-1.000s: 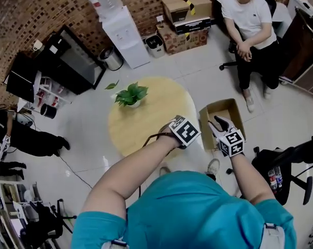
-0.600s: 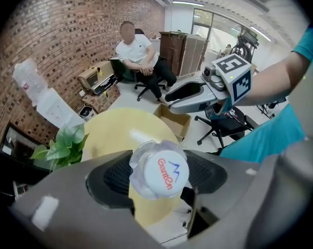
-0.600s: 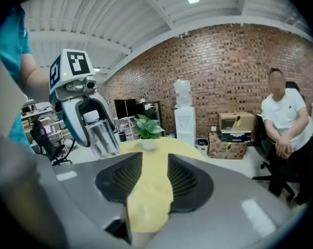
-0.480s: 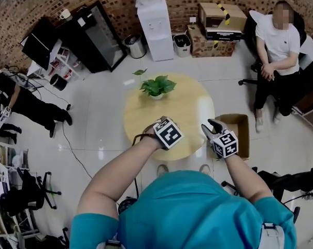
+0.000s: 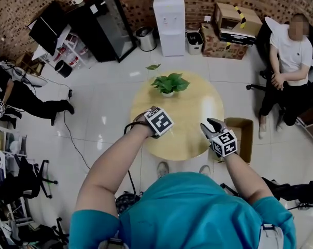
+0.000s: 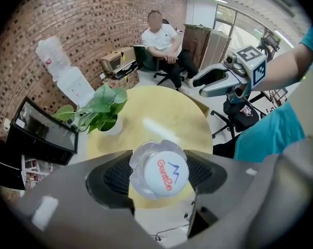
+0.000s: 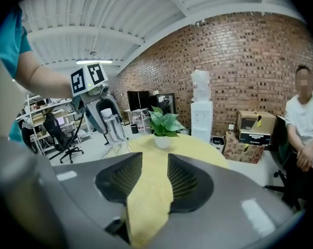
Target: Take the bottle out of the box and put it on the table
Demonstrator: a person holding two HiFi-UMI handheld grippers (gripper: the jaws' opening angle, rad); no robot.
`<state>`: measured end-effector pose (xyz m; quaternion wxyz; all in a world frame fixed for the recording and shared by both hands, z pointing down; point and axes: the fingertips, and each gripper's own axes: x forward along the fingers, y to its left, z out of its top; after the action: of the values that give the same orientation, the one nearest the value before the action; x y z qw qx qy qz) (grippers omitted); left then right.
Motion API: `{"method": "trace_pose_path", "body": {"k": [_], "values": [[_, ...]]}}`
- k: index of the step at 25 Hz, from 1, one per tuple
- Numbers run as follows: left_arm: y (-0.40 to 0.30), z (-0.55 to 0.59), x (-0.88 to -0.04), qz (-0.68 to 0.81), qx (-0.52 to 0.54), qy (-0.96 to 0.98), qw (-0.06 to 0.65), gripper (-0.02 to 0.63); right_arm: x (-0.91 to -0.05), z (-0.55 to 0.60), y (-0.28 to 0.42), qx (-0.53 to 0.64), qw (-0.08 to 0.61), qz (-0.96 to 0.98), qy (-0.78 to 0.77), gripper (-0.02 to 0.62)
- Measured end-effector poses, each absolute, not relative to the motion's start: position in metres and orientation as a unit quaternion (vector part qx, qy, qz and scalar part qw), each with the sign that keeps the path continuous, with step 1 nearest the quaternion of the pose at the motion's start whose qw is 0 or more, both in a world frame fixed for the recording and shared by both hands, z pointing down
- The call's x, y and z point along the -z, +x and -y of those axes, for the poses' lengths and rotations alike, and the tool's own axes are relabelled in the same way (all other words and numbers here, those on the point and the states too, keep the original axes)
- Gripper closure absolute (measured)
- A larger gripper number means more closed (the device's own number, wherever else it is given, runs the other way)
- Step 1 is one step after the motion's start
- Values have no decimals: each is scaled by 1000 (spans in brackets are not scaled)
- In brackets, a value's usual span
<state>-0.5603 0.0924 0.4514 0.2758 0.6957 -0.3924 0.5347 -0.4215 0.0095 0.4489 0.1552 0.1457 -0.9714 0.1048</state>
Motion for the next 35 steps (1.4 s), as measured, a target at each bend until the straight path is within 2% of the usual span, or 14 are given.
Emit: {"method": "trace_pose_path", "body": {"k": [9,18,19,22,23,26,29,32,35], "values": [[-598,-77,-469,366,-533,696,312,295,-451,-4,-455,-107,172,969,145,445],[-549,-86,-462,292,-467,733,400,290,-453,7,-449,-115,174,967,148,445],[-555,-80,-456,307,-468,738,377,288,-452,6,-450,-114,175,967,147,445],[-590,-28,-436,403,-480,749,215,287,-455,7,-446,-112,178,967,141,445],[-601,-20,-439,422,-485,743,187,287,-456,8,-445,-112,179,967,141,445],[-619,-40,-465,425,-495,724,224,287,-458,7,-447,-112,182,967,140,445],[-630,-13,-441,466,-463,739,151,285,-459,4,-453,-109,184,967,137,445],[-632,-19,-440,469,-456,741,152,284,-454,-1,-459,-107,187,967,136,445],[-636,-28,-437,474,-454,739,154,237,-449,-5,-464,-104,186,968,135,443]]}}
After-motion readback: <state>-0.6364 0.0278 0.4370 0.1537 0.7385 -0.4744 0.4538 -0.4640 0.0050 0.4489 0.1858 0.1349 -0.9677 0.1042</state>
